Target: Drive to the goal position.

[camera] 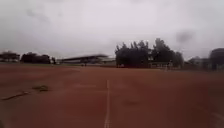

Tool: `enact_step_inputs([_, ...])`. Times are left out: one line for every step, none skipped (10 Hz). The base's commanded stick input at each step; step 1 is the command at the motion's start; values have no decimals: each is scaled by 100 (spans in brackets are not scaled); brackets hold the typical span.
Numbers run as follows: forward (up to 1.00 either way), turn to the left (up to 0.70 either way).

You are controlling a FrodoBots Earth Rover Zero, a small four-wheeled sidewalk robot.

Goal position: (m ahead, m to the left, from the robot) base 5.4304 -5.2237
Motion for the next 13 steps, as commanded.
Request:
enact_step_inputs([50, 0])
enact_step_inputs([50, 0])
enact_step_inputs([50, 0])
enact_step_inputs([50, 0])
enact_step_inputs([50, 0])
enact_step_inputs([50, 0])
enact_step_inputs([50, 0])
enact_step_inputs([50, 0])
enact_step_inputs([50, 0])
enact_step_inputs([50, 0])
enact_step_inputs([50, 0])
enact_step_inputs([50, 0])
enact_step_inputs([50, 0])
